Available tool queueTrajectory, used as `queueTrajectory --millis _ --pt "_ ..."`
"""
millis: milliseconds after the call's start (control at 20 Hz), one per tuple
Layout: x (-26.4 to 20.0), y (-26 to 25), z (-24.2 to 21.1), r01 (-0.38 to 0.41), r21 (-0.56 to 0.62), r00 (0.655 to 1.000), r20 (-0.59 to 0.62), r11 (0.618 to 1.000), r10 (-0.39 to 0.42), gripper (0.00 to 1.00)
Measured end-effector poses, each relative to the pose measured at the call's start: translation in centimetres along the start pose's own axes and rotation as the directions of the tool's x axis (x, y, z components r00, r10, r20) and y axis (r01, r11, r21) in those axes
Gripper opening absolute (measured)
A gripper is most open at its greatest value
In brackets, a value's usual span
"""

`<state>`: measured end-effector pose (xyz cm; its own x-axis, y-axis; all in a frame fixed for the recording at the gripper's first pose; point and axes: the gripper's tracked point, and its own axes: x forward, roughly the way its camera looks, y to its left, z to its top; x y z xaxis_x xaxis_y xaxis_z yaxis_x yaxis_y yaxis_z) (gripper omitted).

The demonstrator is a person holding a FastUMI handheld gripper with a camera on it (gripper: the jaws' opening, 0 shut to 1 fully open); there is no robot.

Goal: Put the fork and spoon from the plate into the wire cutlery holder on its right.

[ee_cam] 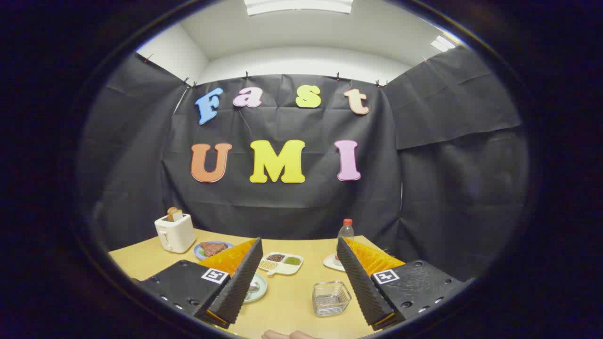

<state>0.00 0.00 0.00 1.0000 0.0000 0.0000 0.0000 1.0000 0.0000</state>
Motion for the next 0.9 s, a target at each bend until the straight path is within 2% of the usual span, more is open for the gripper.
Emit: queueTrajectory --millis 250,400,700,900 --pt "1.1 -0.3 0.5 0.011 -0.019 1.000 -0.013 1.000 -0.011 0.95" --pt "2.5 0.8 -1.5 0.002 -0.022 0.995 -0.101 1.000 -0.005 0.95" --pt "5.2 4.4 -6.7 -0.039 -0.079 0.952 -0.305 0.996 0.013 0.95" --pt "6.0 7.1 -10.3 -0.068 -0.080 0.903 -0.430 0.994 0.027 0.96"
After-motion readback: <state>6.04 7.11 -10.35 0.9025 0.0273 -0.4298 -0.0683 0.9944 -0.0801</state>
